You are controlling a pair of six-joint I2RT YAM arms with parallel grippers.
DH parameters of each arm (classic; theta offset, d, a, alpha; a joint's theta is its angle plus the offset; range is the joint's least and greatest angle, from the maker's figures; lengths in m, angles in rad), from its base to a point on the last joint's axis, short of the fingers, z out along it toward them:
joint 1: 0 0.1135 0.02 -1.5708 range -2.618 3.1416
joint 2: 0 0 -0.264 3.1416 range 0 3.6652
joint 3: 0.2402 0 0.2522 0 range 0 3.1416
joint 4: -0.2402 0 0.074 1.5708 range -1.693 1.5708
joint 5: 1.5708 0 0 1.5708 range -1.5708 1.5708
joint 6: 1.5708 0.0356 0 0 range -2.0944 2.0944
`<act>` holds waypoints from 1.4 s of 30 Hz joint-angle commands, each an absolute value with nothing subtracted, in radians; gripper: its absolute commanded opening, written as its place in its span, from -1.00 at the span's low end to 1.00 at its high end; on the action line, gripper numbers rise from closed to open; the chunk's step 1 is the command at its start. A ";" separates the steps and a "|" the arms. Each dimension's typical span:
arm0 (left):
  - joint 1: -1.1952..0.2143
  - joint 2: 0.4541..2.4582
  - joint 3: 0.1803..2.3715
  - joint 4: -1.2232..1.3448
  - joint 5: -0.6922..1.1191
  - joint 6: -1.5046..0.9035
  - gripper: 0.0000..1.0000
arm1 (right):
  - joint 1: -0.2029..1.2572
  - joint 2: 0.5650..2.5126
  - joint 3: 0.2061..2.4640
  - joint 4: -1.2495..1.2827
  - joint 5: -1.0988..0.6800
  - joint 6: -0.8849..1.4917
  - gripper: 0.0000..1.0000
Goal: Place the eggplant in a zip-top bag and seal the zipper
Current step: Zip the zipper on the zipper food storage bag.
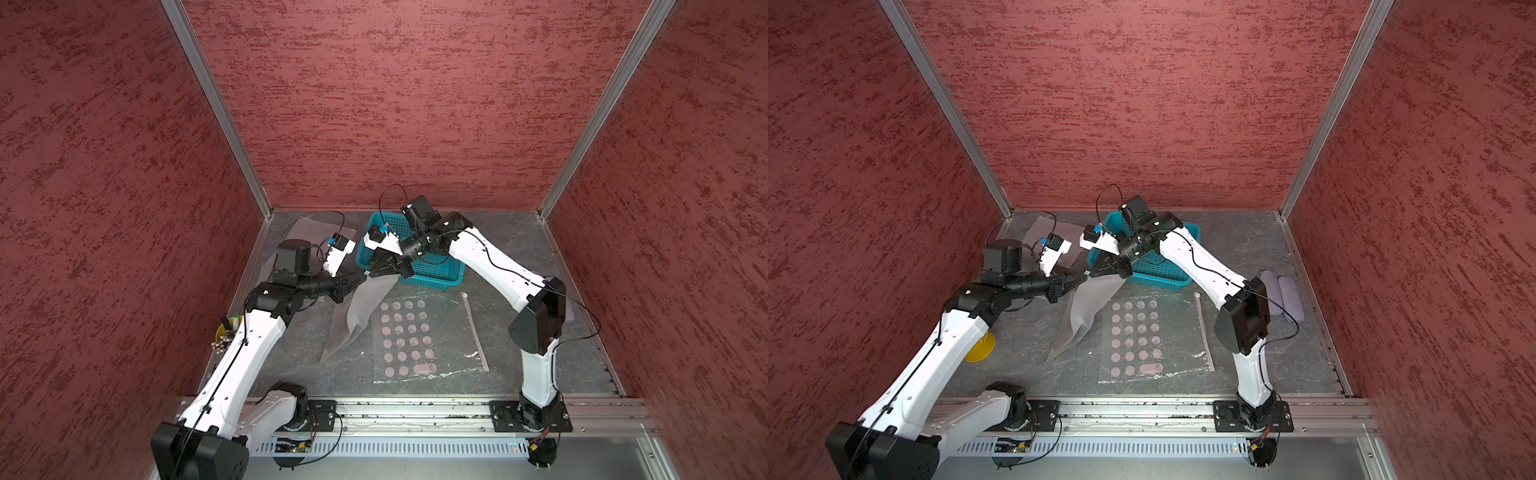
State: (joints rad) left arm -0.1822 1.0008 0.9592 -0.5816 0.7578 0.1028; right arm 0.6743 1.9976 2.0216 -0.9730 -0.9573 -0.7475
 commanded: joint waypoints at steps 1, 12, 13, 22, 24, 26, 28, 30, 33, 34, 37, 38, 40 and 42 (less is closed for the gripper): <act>-0.141 0.944 0.942 -0.490 0.748 0.074 -1.00 | 0.670 2.027 2.034 -1.013 -0.910 -0.738 -0.86; -0.113 0.912 0.932 -0.503 0.801 0.071 -1.00 | 0.664 2.038 2.037 -0.976 -0.881 -0.706 -0.86; -0.106 0.904 0.929 -0.495 0.811 0.066 -1.00 | 0.661 2.041 2.036 -0.976 -0.875 -0.703 -0.86; -0.097 0.946 0.927 -0.489 0.908 0.045 -0.46 | 0.653 2.051 2.052 -0.953 -0.865 -0.671 -0.86; -0.107 0.952 0.924 -0.486 0.903 0.046 -0.20 | 0.653 2.049 2.057 -0.955 -0.865 -0.671 -0.86; -0.117 0.954 0.922 -0.482 0.884 0.050 0.01 | 0.654 2.049 2.060 -0.958 -0.863 -0.669 -0.86; -0.124 0.963 0.923 -0.486 0.861 0.057 0.16 | 0.654 2.048 2.063 -0.960 -0.866 -0.670 -0.87; -0.135 0.981 0.931 -0.501 0.823 0.069 0.24 | 0.653 2.049 2.065 -0.960 -0.869 -0.669 -0.86; -0.146 1.012 0.946 -0.515 0.756 0.081 0.33 | 0.655 2.048 2.071 -0.967 -0.874 -0.670 -0.86; -0.146 1.021 0.952 -0.513 0.748 0.080 0.33 | 0.655 2.048 2.071 -0.968 -0.878 -0.671 -0.87; -0.155 1.057 0.963 -0.503 0.747 0.080 0.29 | 0.657 2.045 2.073 -0.971 -0.881 -0.673 -0.86; -0.159 1.066 0.966 -0.496 0.747 0.079 0.27 | 0.657 2.044 2.073 -0.972 -0.883 -0.676 -0.86; -0.163 1.082 0.971 -0.464 0.754 0.064 0.20 | 0.658 2.045 2.074 -0.975 -0.884 -0.679 -0.86; -0.167 1.095 0.979 -0.439 0.769 0.049 0.12 | 0.658 2.048 2.073 -0.977 -0.881 -0.679 -0.86</act>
